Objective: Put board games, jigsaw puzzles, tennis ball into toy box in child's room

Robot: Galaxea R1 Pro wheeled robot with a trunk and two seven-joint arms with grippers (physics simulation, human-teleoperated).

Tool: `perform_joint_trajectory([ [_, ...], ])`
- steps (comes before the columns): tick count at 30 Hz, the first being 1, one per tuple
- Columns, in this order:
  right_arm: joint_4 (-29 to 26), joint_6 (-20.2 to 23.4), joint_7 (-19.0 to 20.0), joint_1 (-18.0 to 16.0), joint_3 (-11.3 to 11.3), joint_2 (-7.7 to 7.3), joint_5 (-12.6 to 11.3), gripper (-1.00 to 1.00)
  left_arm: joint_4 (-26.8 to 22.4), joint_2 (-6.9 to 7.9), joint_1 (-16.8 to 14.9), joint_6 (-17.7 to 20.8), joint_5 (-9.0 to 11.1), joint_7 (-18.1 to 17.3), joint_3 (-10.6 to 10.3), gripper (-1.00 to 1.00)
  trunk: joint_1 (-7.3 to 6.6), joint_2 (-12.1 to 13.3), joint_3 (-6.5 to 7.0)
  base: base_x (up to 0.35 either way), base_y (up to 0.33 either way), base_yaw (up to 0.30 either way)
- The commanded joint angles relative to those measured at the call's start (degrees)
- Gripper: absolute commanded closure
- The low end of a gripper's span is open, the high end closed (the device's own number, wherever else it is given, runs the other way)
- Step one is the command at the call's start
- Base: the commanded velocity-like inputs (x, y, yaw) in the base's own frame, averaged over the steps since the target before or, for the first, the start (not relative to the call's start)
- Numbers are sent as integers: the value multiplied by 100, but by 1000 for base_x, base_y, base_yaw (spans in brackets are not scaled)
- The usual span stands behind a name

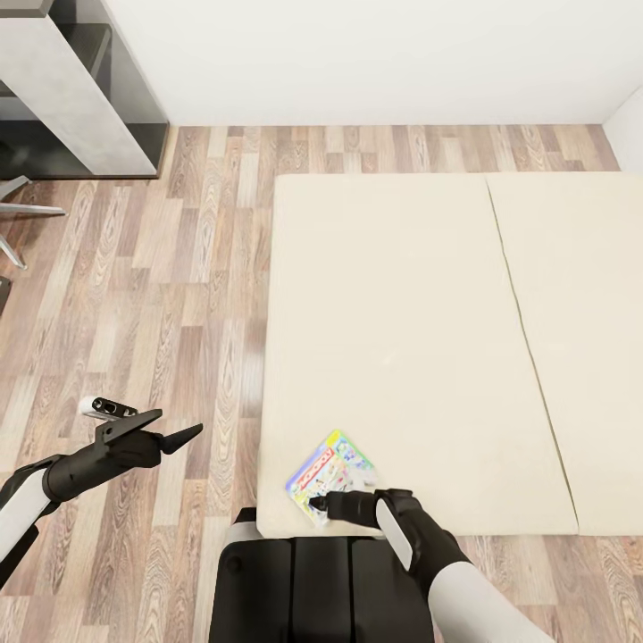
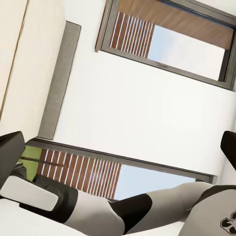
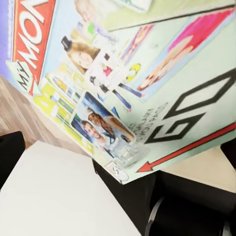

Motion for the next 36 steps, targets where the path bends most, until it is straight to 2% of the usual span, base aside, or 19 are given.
perform_joint_trajectory([
  [1,-18,24,-4,0,2,0,-22,-100,3,6,-3,27,20,-12,-13,-100,3,-9,-6,0,0,0],
  [25,-526,37,5,-9,23,0,-25,-100,3,6,-3,19,20,-12,-13,-100,3,-9,-6,0,0,0],
  [27,-531,39,5,-29,86,0,-25,-100,3,6,-3,18,20,-12,-13,-100,3,-9,-6,0,0,0],
  [32,-537,12,-1,-159,512,0,-30,-100,1,-1,-3,18,14,-12,-13,-100,3,-9,-6,0,0,0],
  [36,-537,-7,0,-203,607,0,-33,-100,3,-3,-3,18,12,-9,-13,-100,3,-9,-6,0,0,0],
])
